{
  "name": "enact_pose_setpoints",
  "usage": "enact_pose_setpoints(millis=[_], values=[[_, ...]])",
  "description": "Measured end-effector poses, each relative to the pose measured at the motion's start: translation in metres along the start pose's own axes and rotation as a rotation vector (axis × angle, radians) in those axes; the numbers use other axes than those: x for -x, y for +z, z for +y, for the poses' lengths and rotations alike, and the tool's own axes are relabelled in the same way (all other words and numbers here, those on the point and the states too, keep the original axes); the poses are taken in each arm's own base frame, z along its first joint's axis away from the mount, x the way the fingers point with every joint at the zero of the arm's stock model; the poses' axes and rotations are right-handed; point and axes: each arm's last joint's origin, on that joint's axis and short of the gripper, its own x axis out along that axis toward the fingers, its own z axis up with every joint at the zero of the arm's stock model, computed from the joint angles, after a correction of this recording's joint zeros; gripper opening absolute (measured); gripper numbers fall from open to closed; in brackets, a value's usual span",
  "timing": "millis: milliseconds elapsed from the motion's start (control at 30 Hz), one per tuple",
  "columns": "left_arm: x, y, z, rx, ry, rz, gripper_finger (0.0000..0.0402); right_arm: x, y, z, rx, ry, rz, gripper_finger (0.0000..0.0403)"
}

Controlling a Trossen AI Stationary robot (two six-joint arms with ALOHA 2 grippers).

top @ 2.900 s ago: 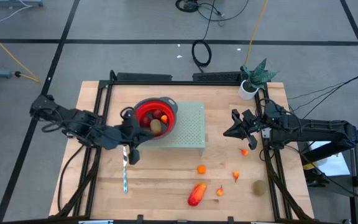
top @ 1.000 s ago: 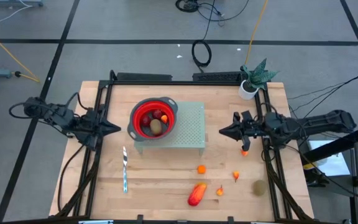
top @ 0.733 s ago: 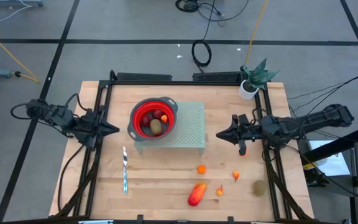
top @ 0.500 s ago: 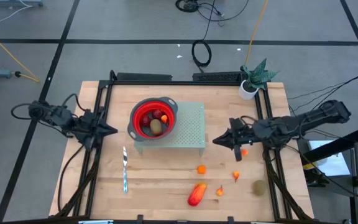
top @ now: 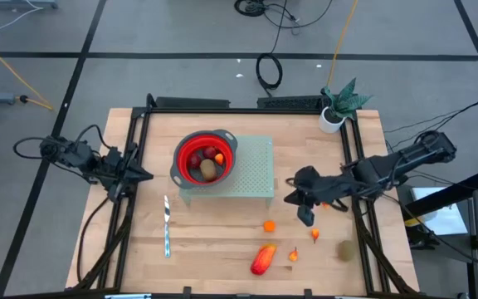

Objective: Pick & Place Fruit
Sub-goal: Put the top peach into the strainer bowl on the shelf

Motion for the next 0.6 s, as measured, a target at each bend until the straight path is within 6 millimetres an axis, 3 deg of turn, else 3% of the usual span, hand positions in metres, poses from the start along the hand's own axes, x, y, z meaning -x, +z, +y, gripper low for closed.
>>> enact_pose_setpoints(millis=[333, 600], values=[[0.000, 0.000, -0.001, -0.036, -0.034, 0.005, 0.0005, -0.021, -0.020, -0.004, -0.094, -0.277, 0.278, 0.0000], [0.000, -0.001, -0.002, -0.061, -0.075, 0.018, 0.0002, -0.018, -0.026, -0.017, -0.206, -0.421, 0.367, 0.0000]])
